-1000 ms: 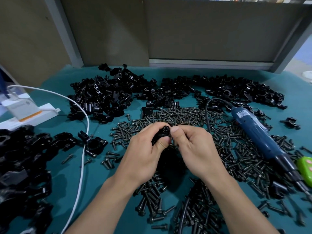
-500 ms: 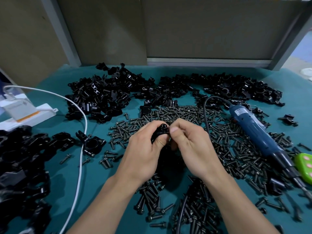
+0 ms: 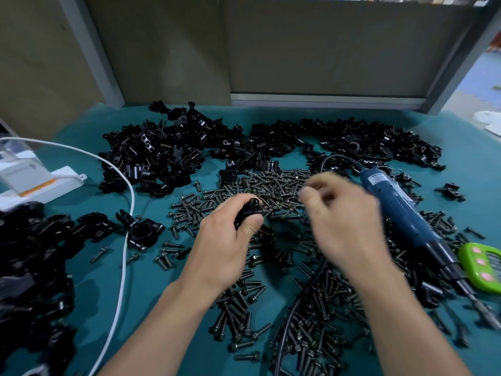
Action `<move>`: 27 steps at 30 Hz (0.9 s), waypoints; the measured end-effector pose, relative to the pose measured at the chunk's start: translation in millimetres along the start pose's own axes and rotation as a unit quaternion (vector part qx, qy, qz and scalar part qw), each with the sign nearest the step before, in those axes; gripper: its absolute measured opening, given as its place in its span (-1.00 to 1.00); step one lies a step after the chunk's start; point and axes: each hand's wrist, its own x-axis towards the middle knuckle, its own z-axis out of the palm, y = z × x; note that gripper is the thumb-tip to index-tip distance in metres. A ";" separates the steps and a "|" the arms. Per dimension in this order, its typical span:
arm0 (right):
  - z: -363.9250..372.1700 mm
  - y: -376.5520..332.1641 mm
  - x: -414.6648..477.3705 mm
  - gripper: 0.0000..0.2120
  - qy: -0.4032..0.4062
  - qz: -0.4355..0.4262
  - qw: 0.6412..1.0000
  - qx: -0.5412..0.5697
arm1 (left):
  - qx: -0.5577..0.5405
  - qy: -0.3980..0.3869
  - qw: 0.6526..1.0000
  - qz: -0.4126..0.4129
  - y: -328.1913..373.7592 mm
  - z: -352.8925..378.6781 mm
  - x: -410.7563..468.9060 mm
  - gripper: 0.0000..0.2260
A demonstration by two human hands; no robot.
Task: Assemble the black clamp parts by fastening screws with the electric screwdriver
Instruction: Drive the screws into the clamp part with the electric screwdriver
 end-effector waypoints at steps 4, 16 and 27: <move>-57.6 39.9 19.8 -0.51 0.015 0.177 0.937 -0.302 | -0.010 0.023 0.999 -0.025 -2.0 -2.5 1.3 -0.71; -77.7 63.9 43.8 -0.72 -0.095 0.264 0.917 -0.284 | -0.002 0.020 0.998 -0.051 5.1 -0.1 1.3 -0.63; -82.1 -7.3 43.9 -0.88 0.105 0.066 0.864 0.488 | 0.000 0.027 0.998 -0.065 2.8 -0.6 3.7 -0.57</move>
